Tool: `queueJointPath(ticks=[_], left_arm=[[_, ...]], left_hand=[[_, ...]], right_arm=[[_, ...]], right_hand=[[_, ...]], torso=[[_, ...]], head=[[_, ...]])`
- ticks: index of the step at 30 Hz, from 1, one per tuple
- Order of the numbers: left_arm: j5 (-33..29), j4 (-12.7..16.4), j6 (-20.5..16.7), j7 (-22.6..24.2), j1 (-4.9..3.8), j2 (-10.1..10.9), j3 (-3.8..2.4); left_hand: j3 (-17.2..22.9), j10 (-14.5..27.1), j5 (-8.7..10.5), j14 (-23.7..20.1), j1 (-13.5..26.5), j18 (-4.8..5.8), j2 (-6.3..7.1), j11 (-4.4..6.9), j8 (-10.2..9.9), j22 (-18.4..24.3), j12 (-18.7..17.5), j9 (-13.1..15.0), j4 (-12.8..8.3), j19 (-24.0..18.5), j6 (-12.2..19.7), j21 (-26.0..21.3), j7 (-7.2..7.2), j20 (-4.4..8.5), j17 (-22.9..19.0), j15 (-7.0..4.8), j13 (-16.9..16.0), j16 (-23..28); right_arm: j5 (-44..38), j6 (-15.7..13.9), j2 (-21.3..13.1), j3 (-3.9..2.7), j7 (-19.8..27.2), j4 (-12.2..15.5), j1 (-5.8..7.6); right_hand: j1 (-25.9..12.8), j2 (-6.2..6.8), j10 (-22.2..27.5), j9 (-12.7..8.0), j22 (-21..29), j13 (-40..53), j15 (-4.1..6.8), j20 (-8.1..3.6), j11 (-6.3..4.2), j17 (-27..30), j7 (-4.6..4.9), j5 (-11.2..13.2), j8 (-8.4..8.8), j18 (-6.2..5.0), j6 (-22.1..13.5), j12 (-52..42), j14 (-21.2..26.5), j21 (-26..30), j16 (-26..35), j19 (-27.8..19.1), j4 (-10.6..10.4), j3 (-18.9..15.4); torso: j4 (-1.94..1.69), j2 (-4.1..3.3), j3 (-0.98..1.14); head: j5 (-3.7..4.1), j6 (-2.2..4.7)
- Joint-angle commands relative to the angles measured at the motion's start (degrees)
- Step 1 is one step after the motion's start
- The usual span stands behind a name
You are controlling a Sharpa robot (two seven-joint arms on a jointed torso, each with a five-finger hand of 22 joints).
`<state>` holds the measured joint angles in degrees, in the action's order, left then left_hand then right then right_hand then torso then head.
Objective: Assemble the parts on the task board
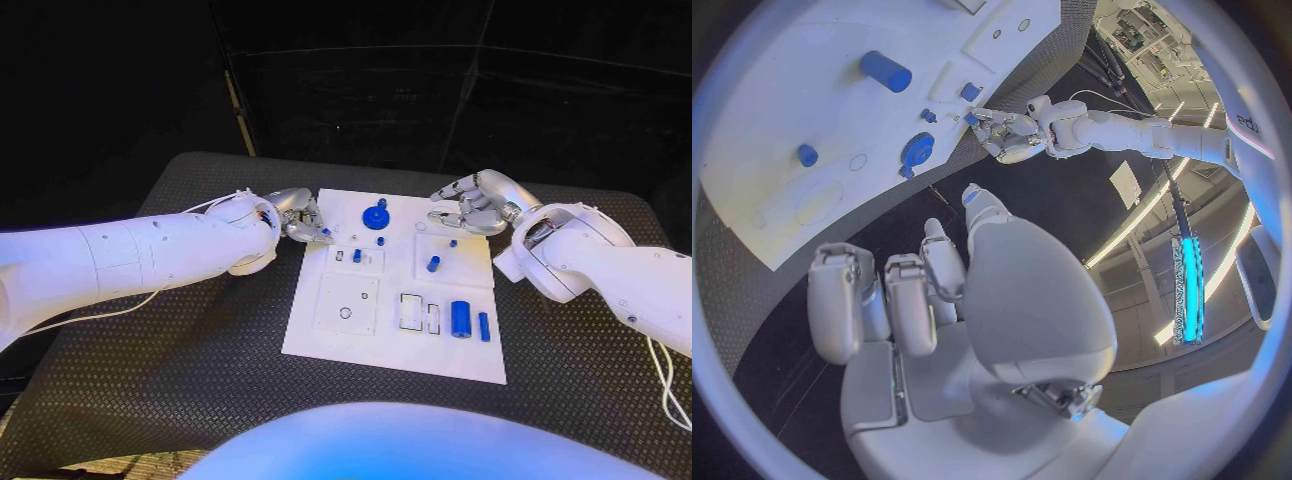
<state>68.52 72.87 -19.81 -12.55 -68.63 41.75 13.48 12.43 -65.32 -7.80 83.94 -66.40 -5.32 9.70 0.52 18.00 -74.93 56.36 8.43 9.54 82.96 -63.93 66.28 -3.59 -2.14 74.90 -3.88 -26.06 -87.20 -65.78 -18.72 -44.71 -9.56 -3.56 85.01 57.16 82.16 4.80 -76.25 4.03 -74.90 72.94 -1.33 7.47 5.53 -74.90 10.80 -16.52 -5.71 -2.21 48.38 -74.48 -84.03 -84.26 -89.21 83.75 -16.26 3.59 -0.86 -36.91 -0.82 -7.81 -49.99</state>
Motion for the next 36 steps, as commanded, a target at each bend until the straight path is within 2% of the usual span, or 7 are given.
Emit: queueJointPath(ticks=[1, 6, 15, 21, 28, 36], left_arm=[[0.34, 0.13, 1.12, -1.07, 0.25, 0.15, 0.2], [0.34, 0.43, 0.93, -0.82, 0.25, 0.28, 0.2], [0.34, 0.97, 1.07, -0.91, 0.25, 0.57, 0.19], [0.34, 1.28, 1.17, -0.98, 0.24, 0.91, 0.19], [0.34, 1.43, 1.34, -1.22, 0.23, 1.01, 0.19], [0.29, 1.53, 2.63, -1.46, 0.13, 1.77, 0.15]], left_hand=[[-0.49, -0.11, -0.11, 4.67, -0.19, 0.39, -0.15, 0.11, 0.24, -1.15, 0.22, -0.11, 0.16, 0.22, -0.28, 0.06, -0.01, 0.09, 8.25, -0.35, -0.06, -0.2], [-0.85, -0.06, -0.11, 4.66, -0.22, 0.39, -0.14, 0.1, 0.27, -1.18, 0.32, -0.11, 0.42, 0.23, -0.22, 0.06, -0.01, 0.1, 8.23, -0.35, -0.1, -0.19], [-0.85, -0.06, -0.11, 4.66, -0.22, 0.39, -0.14, 0.1, 0.27, -1.18, 0.32, -0.11, 0.42, 0.23, -0.22, 0.06, -0.01, 0.1, 8.23, -0.35, -0.1, -0.19], [-0.98, -0.04, -0.13, 4.67, -0.3, 0.4, -0.18, 0.11, 0.3, -1.21, 0.38, -0.11, 0.52, 0.23, -0.22, 0.08, 0.0, 0.11, 8.28, -0.35, -0.11, -0.21], [-1.07, -0.02, -0.16, 4.67, -0.48, 0.4, -0.29, 0.13, 0.34, -1.23, 0.43, -0.11, 0.59, 0.24, -0.21, 0.09, 0.02, 0.11, 8.27, -0.35, -0.13, -0.21], [-1.85, 0.21, -0.13, 4.59, -0.59, 0.31, -0.23, 0.05, 0.36, -0.98, 0.56, -0.14, 1.13, 0.07, 0.03, -0.45, -0.07, 0.09, 7.94, -0.33, -0.15, -0.08]], right_arm=[[0.08, 0.17, 0.05, -0.03, 0.56, 0.07, 0.07], [0.08, 0.18, 0.04, -0.03, 0.59, 0.05, 0.05], [0.08, 0.25, 0.07, -0.03, 0.61, -0.05, 0.01], [0.08, 0.36, 0.08, -0.03, 0.59, -0.19, -0.02], [0.08, 0.37, 0.12, -0.03, 0.6, -0.25, -0.06], [0.08, 0.39, 0.13, -0.03, 0.6, -0.3, -0.08]], right_hand=[[-0.43, -0.04, 0.42, -0.02, -1.42, -0.09, 0.05, -0.23, 0.19, -13.5, -0.02, -0.14, -0.22, -0.6, -0.31, -0.15, -5.44, 0.38, 0.16, -0.13, -0.03, -0.43], [-0.46, -0.02, 0.46, -0.03, -1.37, -0.12, 0.04, -0.22, 0.2, -13.44, 0.0, -0.15, -0.2, -0.61, -0.38, -0.15, -5.41, 0.42, 0.2, -0.16, 0.0, -0.49], [-0.46, -0.02, 0.46, -0.03, -1.37, -0.12, 0.04, -0.22, 0.2, -13.44, 0.0, -0.15, -0.2, -0.61, -0.38, -0.15, -5.41, 0.42, 0.2, -0.16, 0.0, -0.49], [-0.46, -0.02, 0.46, -0.03, -1.37, -0.12, 0.04, -0.22, 0.2, -13.44, 0.0, -0.15, -0.2, -0.61, -0.38, -0.15, -5.41, 0.42, 0.2, -0.16, 0.0, -0.49], [-0.48, -0.03, 0.43, -0.04, -1.39, -0.08, 0.03, -0.22, 0.21, -13.47, 0.0, -0.15, -0.2, -0.6, -0.41, -0.2, -5.42, 0.41, 0.18, -0.15, 0.0, -0.5], [-0.48, -0.03, 0.43, -0.04, -1.39, -0.08, 0.03, -0.22, 0.21, -13.47, 0.0, -0.15, -0.2, -0.6, -0.41, -0.2, -5.42, 0.41, 0.18, -0.15, 0.0, -0.5]], torso=[[0.01, -0.05, -0.01], [0.05, 0.02, 0.0], [-0.09, 0.02, -0.02], [0.0, 0.04, 0.04], [0.01, 0.01, 0.0], [0.05, 0.02, 0.02]], head=[[0.01, -0.01], [-0.03, -0.01], [-0.04, -0.01], [-0.19, -0.01], [-0.29, -0.01], [-0.14, -0.01]])
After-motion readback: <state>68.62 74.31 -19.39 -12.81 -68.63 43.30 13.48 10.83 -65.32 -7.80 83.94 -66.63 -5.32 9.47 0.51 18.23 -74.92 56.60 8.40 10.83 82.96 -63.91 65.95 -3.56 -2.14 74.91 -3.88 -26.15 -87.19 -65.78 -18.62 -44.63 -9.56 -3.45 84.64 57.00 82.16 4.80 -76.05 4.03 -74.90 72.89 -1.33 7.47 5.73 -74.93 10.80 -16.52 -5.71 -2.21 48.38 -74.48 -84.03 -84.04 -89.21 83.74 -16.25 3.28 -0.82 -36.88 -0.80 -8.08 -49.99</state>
